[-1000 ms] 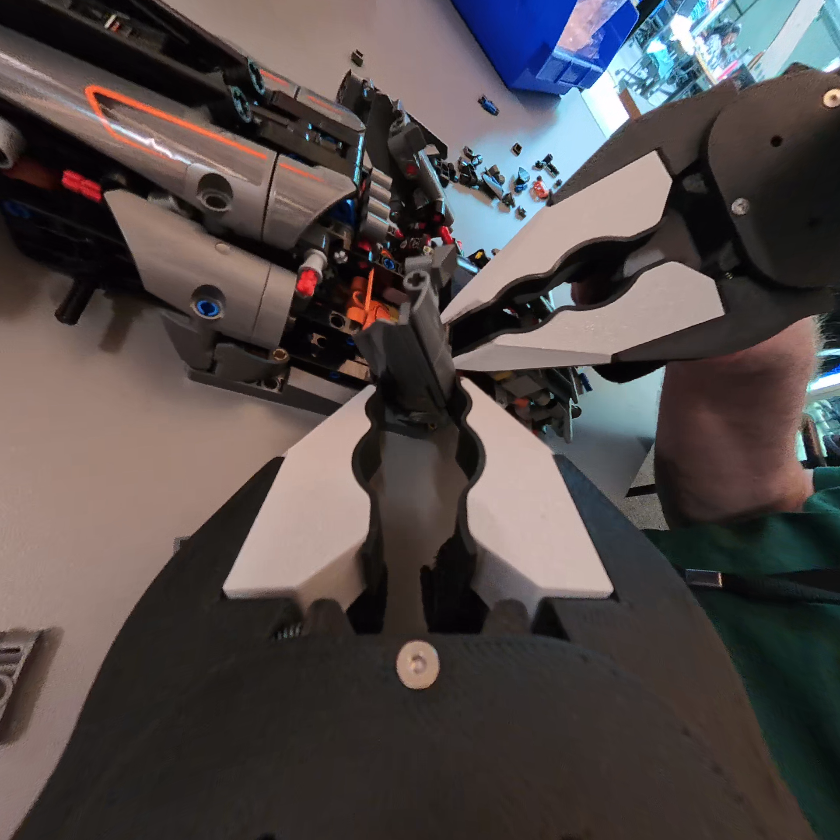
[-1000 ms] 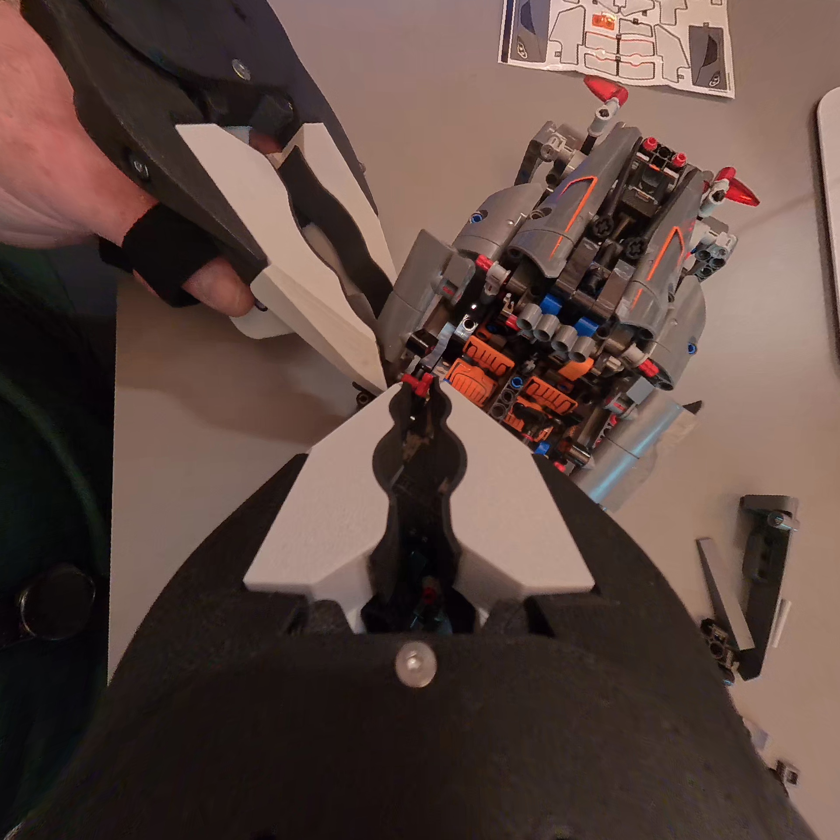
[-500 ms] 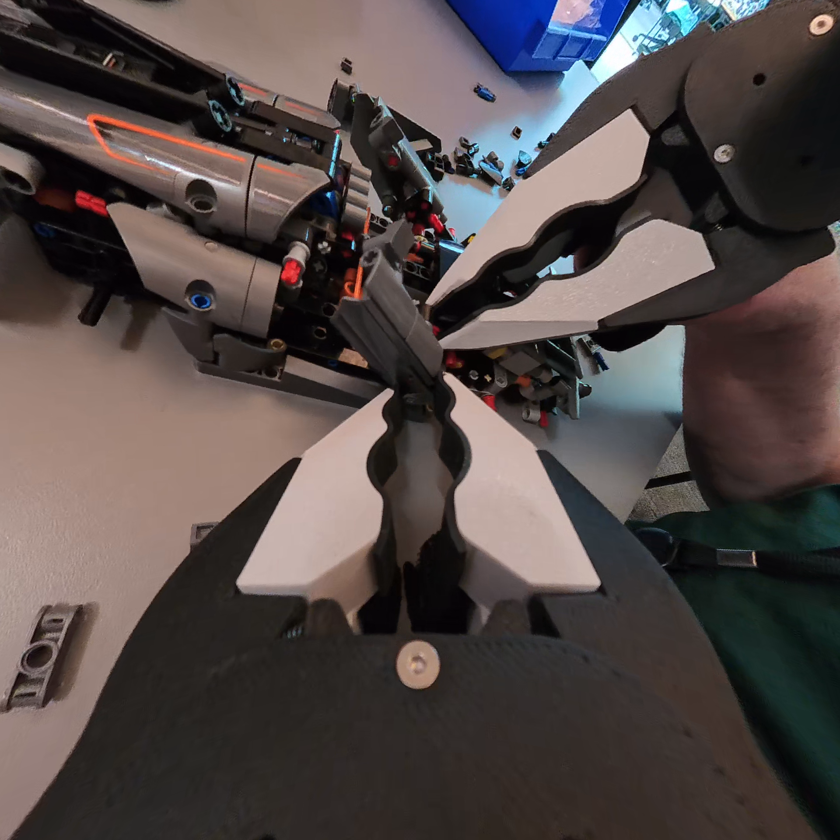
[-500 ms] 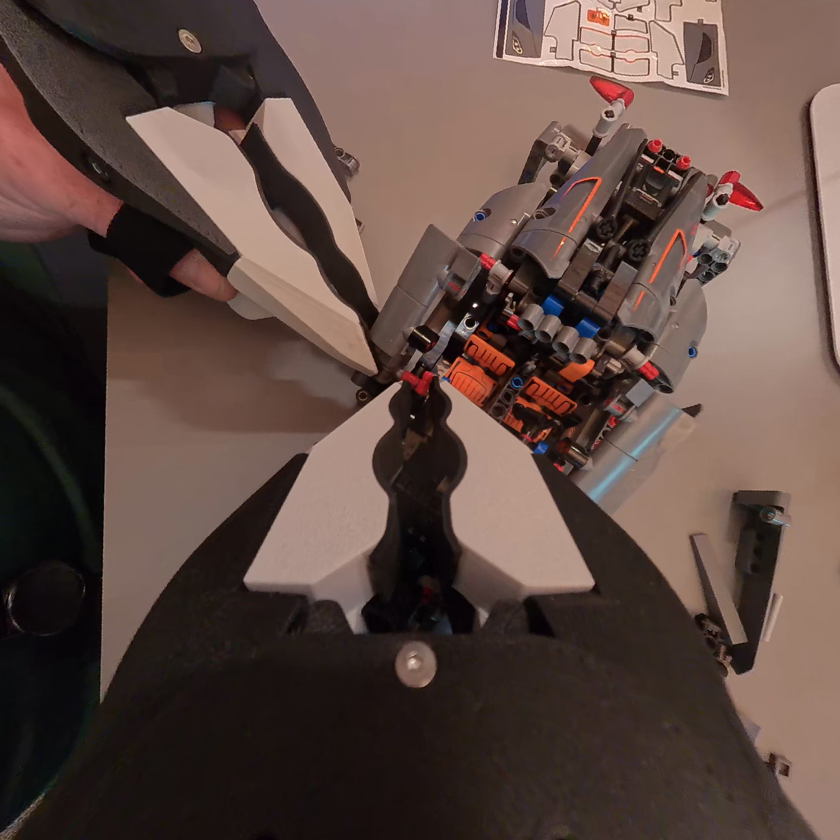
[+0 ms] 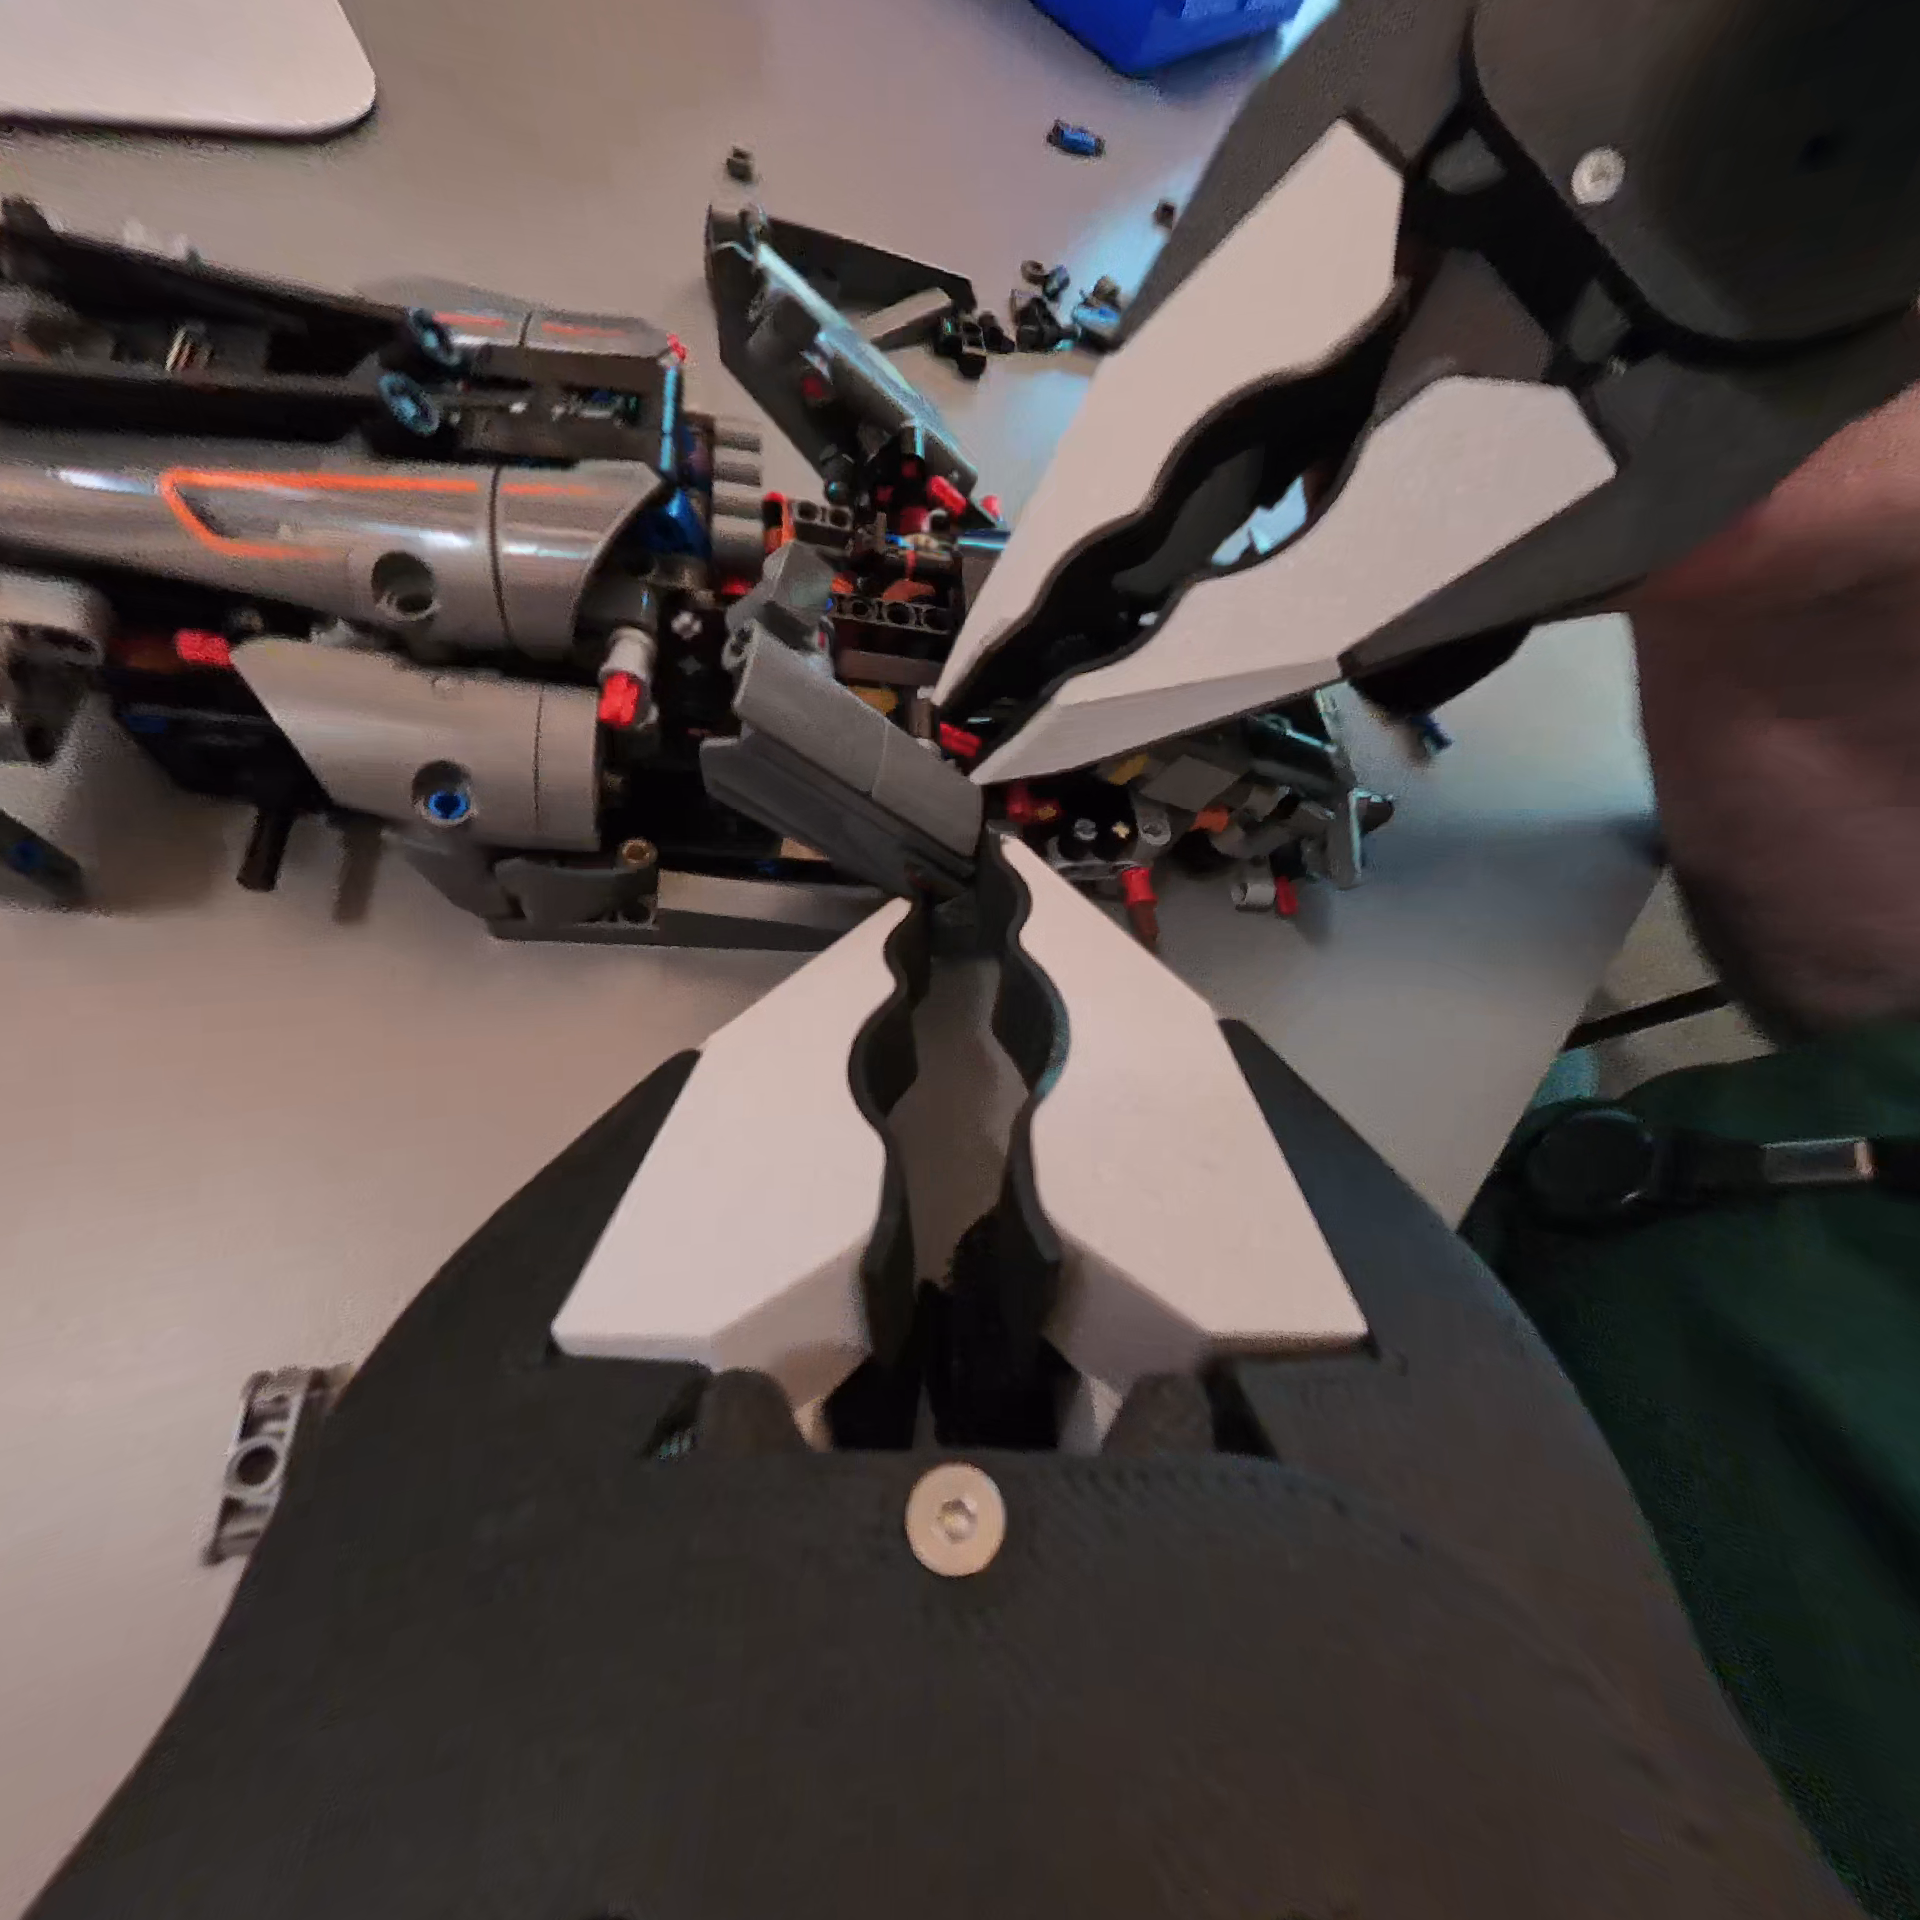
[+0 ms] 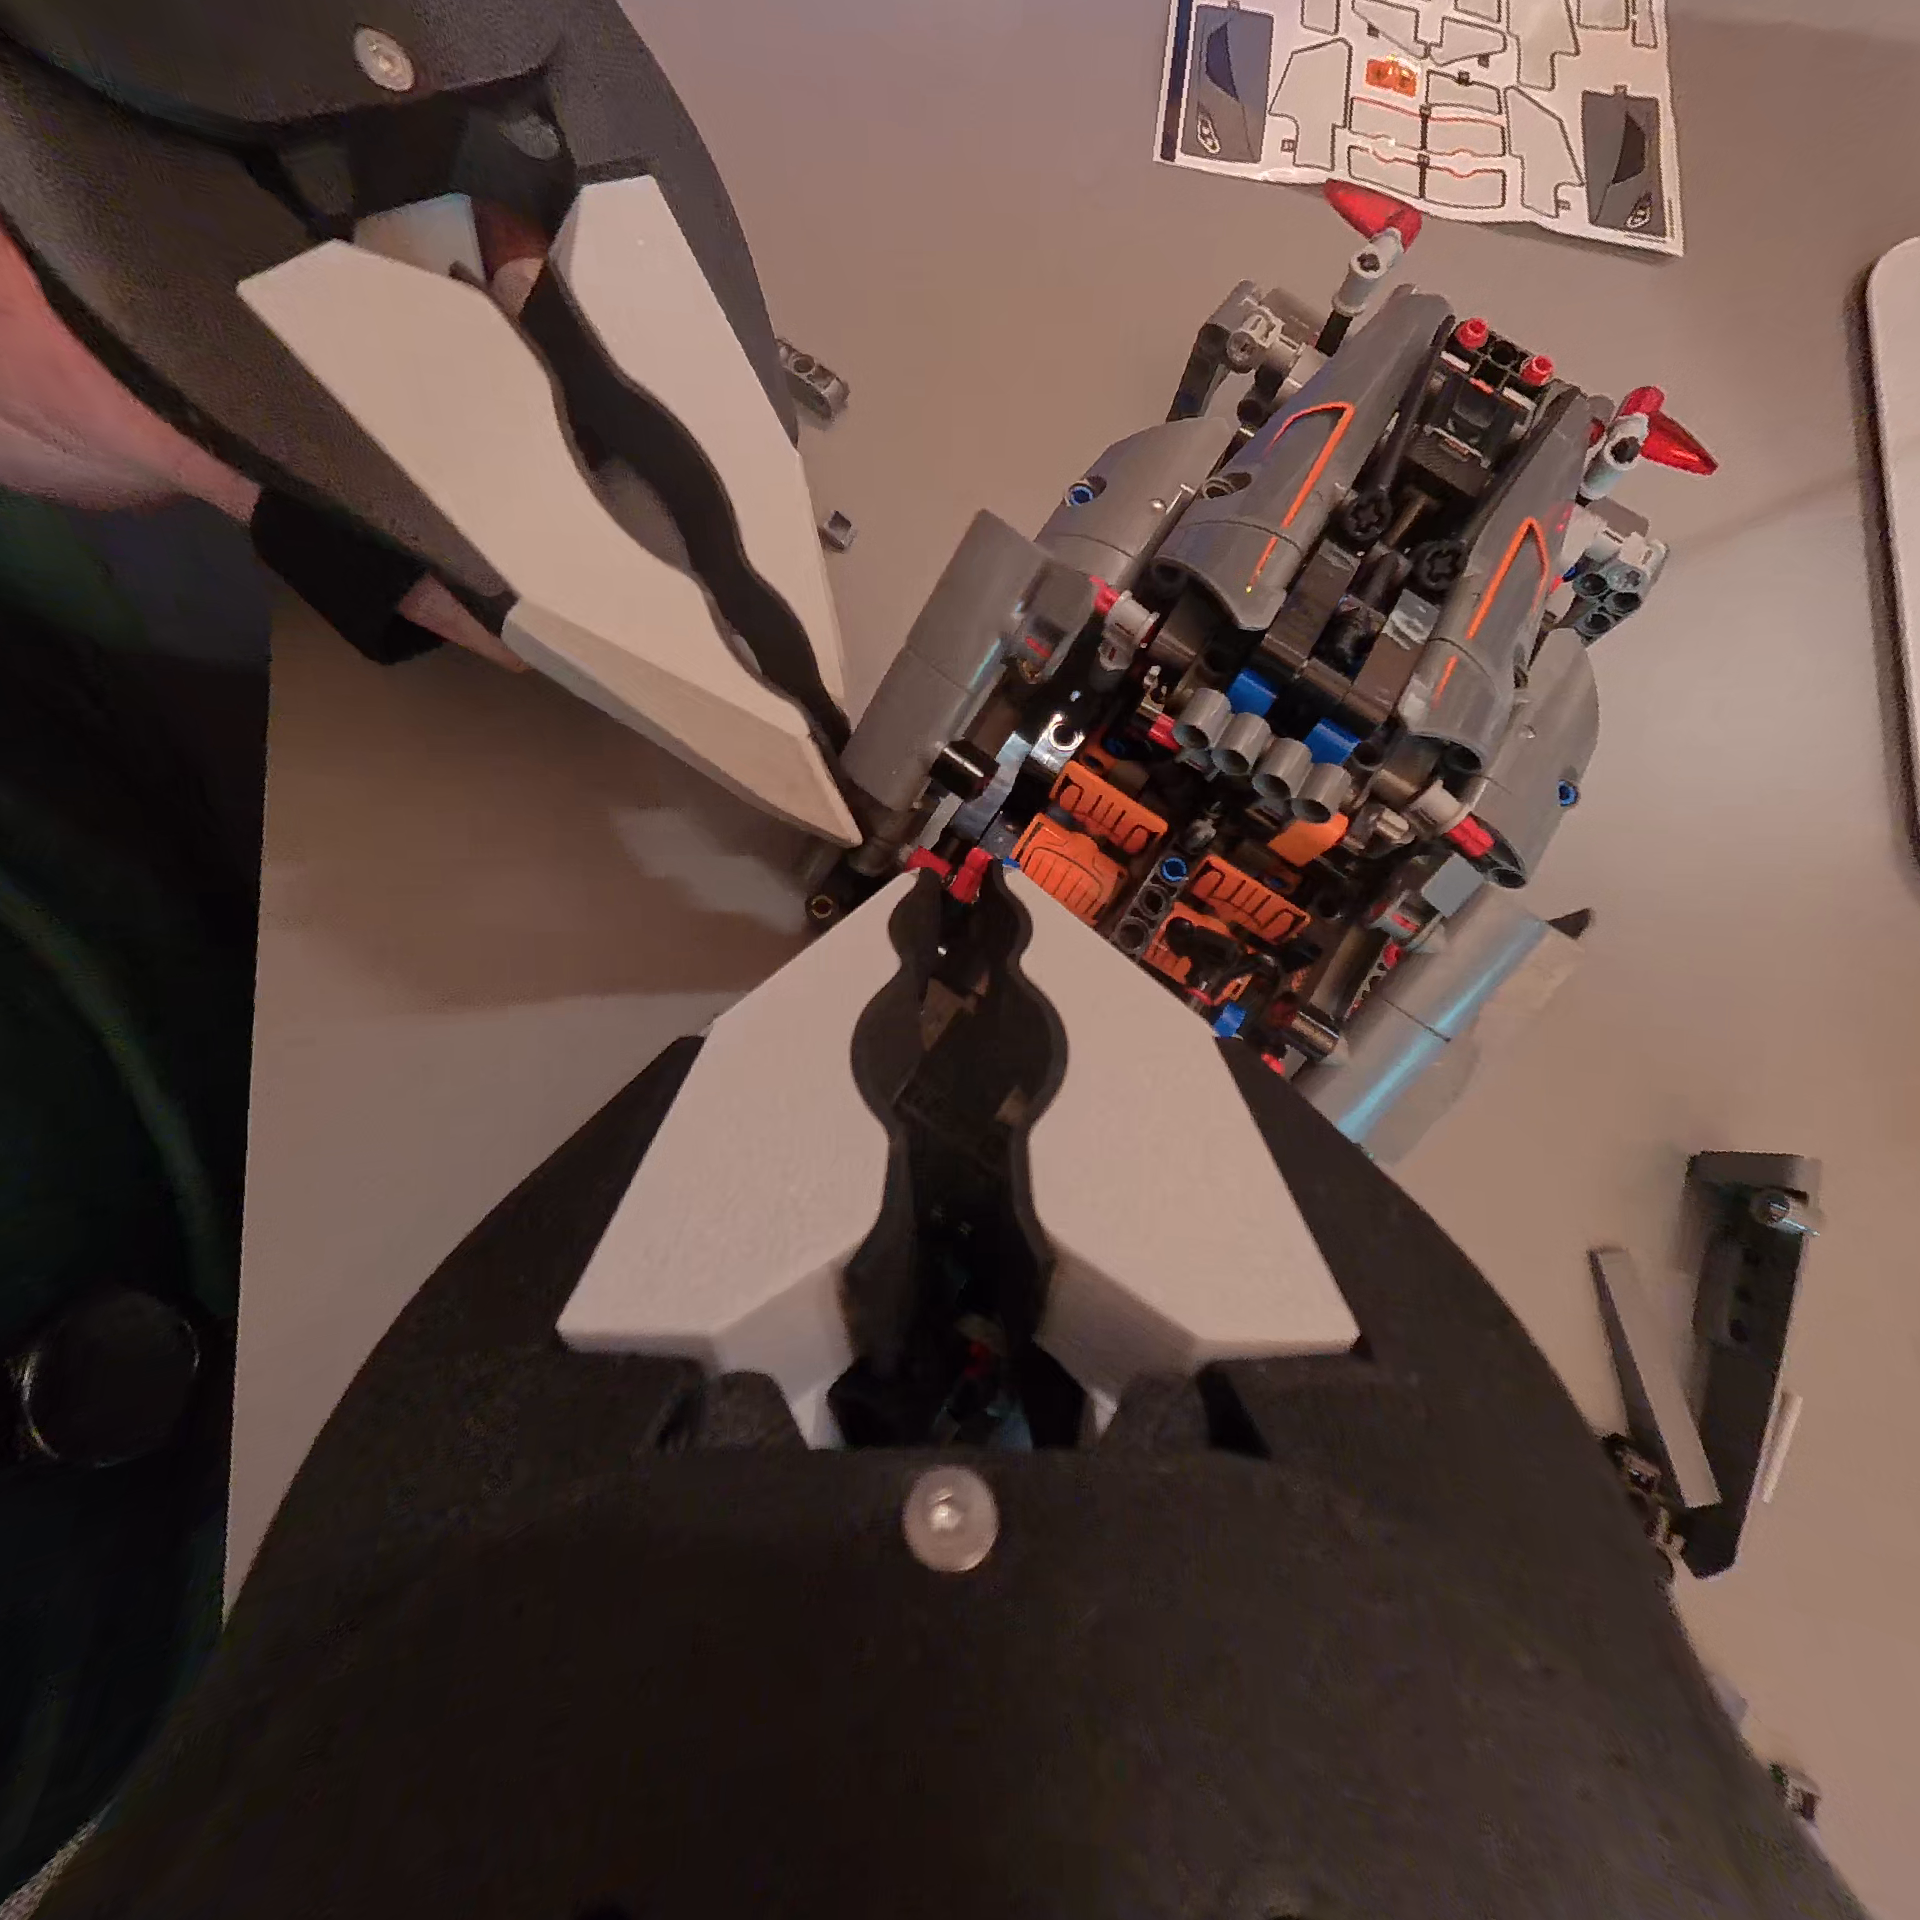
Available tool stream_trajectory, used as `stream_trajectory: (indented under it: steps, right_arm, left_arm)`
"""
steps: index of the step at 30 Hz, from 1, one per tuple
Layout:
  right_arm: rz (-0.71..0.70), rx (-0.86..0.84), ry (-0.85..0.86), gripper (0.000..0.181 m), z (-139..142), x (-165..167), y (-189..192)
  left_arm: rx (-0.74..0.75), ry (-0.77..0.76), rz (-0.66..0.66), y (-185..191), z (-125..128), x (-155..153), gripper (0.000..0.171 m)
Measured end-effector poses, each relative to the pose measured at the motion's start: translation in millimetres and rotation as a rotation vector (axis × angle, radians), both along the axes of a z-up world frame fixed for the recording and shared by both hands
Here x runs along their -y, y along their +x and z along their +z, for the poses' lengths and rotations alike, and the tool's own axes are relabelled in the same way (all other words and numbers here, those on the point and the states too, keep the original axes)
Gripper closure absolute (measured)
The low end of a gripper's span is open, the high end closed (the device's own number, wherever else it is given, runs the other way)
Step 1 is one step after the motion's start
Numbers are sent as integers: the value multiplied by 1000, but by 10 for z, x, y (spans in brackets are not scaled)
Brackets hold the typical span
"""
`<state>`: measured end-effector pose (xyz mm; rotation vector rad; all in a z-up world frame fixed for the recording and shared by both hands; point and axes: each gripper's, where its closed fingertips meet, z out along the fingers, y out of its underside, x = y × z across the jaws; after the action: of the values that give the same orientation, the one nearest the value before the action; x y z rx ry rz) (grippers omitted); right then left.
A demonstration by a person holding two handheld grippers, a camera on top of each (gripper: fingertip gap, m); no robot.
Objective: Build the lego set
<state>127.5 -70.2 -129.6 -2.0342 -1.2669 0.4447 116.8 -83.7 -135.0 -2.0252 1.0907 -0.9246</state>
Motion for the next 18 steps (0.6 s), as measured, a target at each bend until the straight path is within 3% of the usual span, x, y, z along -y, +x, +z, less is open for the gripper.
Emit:
stream_trajectory:
  steps: [4,14,18]
  right_arm:
    - [6,-1,-7,174,0,1,-3]
    - [15,-3,4,174,11,13,-13]
    - [15,-13,5,174,18,15,-13]
  left_arm:
    - [-140,205,-44,0,-19,8,164]
    - [26,-60,-58,13,-20,76,144]
    - [37,-25,-26,-59,35,53,142]
